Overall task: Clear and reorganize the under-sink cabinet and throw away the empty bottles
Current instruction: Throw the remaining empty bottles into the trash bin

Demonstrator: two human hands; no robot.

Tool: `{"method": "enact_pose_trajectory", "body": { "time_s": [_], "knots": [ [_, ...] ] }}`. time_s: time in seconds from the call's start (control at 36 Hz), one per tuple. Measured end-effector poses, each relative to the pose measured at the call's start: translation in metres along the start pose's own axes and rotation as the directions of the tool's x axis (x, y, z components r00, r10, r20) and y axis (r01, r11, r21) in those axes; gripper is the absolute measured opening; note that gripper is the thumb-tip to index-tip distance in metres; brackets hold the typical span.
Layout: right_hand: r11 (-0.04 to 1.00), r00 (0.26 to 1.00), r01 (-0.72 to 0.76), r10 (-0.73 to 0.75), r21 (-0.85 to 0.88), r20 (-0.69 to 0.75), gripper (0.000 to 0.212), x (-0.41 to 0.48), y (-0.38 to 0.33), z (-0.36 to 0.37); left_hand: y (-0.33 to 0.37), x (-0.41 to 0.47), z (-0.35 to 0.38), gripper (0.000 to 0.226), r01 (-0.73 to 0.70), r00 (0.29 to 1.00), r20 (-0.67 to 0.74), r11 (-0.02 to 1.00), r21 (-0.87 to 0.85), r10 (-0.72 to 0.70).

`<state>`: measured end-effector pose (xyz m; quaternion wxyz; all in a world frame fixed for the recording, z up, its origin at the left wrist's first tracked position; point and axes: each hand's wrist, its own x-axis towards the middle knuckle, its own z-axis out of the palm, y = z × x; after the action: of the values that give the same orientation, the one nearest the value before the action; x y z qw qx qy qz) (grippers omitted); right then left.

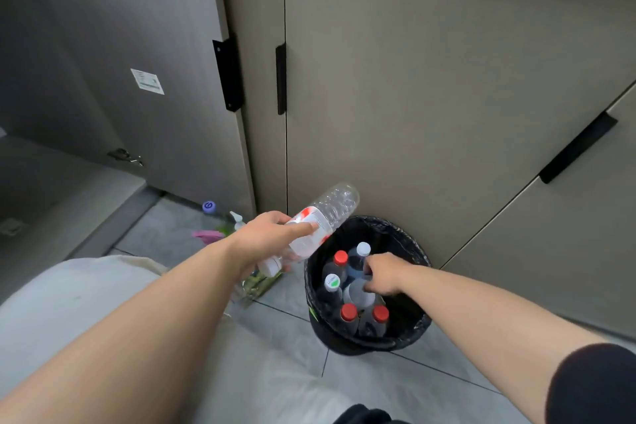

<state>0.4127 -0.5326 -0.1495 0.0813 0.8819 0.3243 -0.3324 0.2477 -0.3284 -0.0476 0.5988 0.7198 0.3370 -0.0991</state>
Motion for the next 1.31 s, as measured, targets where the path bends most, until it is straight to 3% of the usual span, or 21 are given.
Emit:
{"method": "enact_pose_trajectory", "body": {
  "time_s": [0.11,0.19,0.28,0.36,0.44,0.5,0.56,0.64,0.72,0.78,0.83,0.89,1.03,1.14,1.31],
  "knots": [
    [0.995,0.998,0.043,-0.040,0.091,-0.042,0.041,0.005,0.005,0.002,0.000,0.002,-0.001,0.049,0.055,0.997,0.058,0.997,-0.052,-0.052],
    [0.984,0.996,0.052,-0.038,0.173,-0.083,0.027,0.005,0.007,-0.009,0.002,0.002,-0.001,0.042,0.068,0.997,0.049,0.996,-0.063,-0.065],
    [0.971,0.966,0.056,0.006,0.233,-0.257,0.012,-0.002,0.006,-0.031,0.007,0.001,0.001,0.038,0.077,0.996,0.050,0.996,-0.050,-0.074],
    [0.945,0.870,0.178,-0.022,0.273,-0.492,0.018,-0.021,-0.004,-0.057,0.012,0.000,0.002,0.037,0.069,0.997,0.050,0.997,-0.044,-0.066],
    [0.905,0.729,0.415,-0.268,0.096,-0.630,0.038,-0.045,-0.023,-0.077,0.014,0.001,0.003,0.039,0.041,0.999,0.030,0.997,-0.065,-0.040],
    [0.835,0.694,0.549,-0.473,-0.026,-0.544,0.059,-0.061,-0.039,-0.084,0.014,0.002,0.002,0.038,0.036,0.999,0.010,0.989,-0.144,-0.035],
    [0.780,0.655,0.614,-0.588,-0.121,-0.475,0.074,-0.070,-0.054,-0.086,0.014,0.002,0.000,0.040,0.034,0.999,0.024,0.971,-0.238,-0.029],
    [0.762,0.571,0.600,-0.622,-0.245,-0.536,0.078,-0.074,-0.072,-0.088,0.015,-0.002,-0.003,0.041,0.033,0.994,0.108,0.940,-0.339,0.004],
    [0.749,0.478,0.575,-0.634,-0.329,-0.608,0.064,-0.076,-0.080,-0.096,0.017,-0.006,-0.005,0.046,-0.003,0.979,0.187,0.932,-0.364,0.076],
    [0.750,0.459,0.575,-0.628,-0.328,-0.629,0.056,-0.074,-0.077,-0.102,0.017,-0.007,-0.007,0.050,-0.028,0.975,0.196,0.938,-0.347,0.102],
    [0.775,0.500,0.579,-0.583,-0.254,-0.640,0.053,-0.071,-0.069,-0.110,0.018,-0.007,-0.009,0.058,-0.017,0.976,0.195,0.930,-0.366,0.095],
    [0.834,0.594,0.541,-0.468,-0.106,-0.654,0.046,-0.067,-0.058,-0.116,0.019,-0.006,-0.011,0.063,-0.009,0.981,0.173,0.915,-0.403,0.086],
    [0.899,0.772,0.368,-0.152,0.239,-0.617,0.034,-0.054,-0.019,-0.112,0.017,-0.006,-0.010,0.044,-0.055,0.998,0.017,0.933,-0.356,0.066],
    [0.940,0.853,0.230,-0.070,0.252,-0.518,0.028,-0.042,0.010,-0.093,0.017,-0.007,-0.007,0.037,-0.039,0.999,0.013,0.950,-0.309,0.045],
    [0.958,0.913,0.097,0.021,0.268,-0.407,0.040,-0.027,0.032,-0.058,0.019,-0.008,-0.004,0.033,-0.038,0.998,0.028,0.961,-0.272,0.047]
  ]
}}
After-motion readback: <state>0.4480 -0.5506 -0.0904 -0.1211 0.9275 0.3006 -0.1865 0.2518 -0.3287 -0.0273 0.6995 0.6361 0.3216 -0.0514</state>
